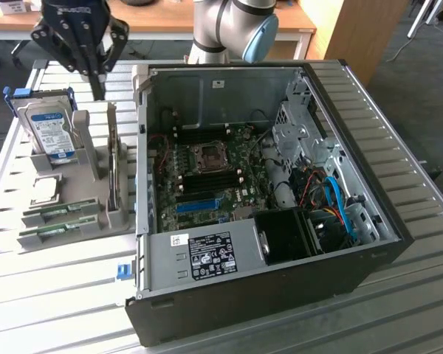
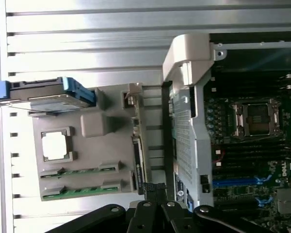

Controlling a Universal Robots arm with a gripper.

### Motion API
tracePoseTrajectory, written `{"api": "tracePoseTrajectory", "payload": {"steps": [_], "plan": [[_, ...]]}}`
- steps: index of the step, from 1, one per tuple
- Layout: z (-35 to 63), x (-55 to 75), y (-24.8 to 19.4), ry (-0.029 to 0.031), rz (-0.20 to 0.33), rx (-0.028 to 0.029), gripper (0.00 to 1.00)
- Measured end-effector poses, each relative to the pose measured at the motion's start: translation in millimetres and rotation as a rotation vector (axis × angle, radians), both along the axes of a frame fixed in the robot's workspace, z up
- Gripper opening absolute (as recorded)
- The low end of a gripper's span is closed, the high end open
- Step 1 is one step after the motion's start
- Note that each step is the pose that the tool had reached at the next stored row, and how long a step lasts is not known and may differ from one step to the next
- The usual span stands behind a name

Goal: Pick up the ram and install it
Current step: 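Reach for the ram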

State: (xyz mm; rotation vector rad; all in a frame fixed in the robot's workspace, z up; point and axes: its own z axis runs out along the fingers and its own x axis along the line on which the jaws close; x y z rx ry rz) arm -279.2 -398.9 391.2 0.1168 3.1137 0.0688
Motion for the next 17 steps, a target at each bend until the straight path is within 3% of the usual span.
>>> {"api": "tracePoseTrajectory", "payload": {"steps": [17], "plan": [[-1.3, -51.3, -0.1, 0.0, 0.0, 0.0, 0.11]]}}
